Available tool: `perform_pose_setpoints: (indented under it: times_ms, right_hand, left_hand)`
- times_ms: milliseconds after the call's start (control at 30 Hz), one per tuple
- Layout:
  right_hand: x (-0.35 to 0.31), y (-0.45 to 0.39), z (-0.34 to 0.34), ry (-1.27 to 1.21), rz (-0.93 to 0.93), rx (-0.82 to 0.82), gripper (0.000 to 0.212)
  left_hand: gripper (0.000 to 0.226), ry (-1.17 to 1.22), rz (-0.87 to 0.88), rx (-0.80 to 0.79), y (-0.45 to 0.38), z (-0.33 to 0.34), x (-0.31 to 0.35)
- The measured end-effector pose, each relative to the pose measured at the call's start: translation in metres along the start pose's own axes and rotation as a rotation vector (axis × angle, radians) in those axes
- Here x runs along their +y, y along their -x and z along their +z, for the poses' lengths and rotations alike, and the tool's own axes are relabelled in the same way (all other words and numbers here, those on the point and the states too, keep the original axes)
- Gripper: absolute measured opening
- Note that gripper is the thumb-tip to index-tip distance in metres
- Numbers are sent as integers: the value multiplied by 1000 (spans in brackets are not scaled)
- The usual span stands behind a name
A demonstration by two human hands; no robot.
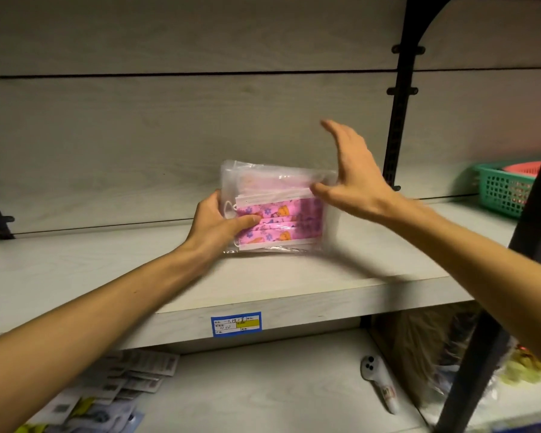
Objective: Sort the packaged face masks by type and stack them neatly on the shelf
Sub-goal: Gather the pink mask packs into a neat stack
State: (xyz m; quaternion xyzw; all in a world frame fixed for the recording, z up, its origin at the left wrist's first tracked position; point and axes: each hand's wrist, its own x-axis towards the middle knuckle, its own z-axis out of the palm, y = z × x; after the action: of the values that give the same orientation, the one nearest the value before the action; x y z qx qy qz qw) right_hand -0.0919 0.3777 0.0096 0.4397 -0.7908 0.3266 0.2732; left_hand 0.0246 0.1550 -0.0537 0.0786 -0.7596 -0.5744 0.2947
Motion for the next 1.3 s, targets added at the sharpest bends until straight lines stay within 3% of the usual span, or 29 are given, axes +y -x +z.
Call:
perform_pose_setpoints:
  times_ms: [67, 133, 200, 333, 433, 533, 600, 700, 800, 900, 1000, 1100, 1233, 1300]
  right_hand:
    - [-8, -18, -8, 101, -68, -199, 86]
    - [-9, -27, -8, 140, 14, -406, 73]
    - [-1, -30, -9, 164, 64, -467, 53]
    - [28, -23, -15, -58, 152, -387, 22]
    - [52, -9, -16, -256, 244, -290, 17]
    - [71, 9, -20, -495, 350, -127, 10]
    - [81, 20, -21, -644, 444, -48, 3]
    - [92, 28, -19, -740, 658, 20, 12]
    - [106, 30, -20, -692, 871, -75, 39]
    - [119, 32, -20, -633, 949, -227, 60]
    - [125, 40, -19, -576, 962, -361, 60]
    - [125, 48, -21, -386, 885, -462, 41]
    - [115, 54, -35, -285, 778, -563, 65]
    - [103, 58, -47, -280, 737, -621, 64]
  left_hand:
    - [53, -90, 69, -8, -5, 0, 9]
    - [54, -197, 136, -12, -13, 0, 21]
    - [53, -312, 194, -5, -20, 0, 36]
    - [63, -559, 342, 62, -29, 13, 65]
    - [97, -537, 369, 167, -31, 34, 75]
    - [100, -206, 167, 251, -33, 63, 75]
    - [91, -64, -29, 138, -32, 86, 69]
    - [78, 35, -210, -168, -25, 124, 52]
    - [45, -23, -272, -117, -24, 153, 41]
    - [20, -116, -375, -94, -21, 167, 39]
    - [7, -137, -522, -162, -12, 176, 40]
    - [13, -242, -518, -162, -7, 177, 40]
    - [46, -373, -489, -243, -3, 163, 50]
    - [51, -481, -468, -342, 1, 157, 58]
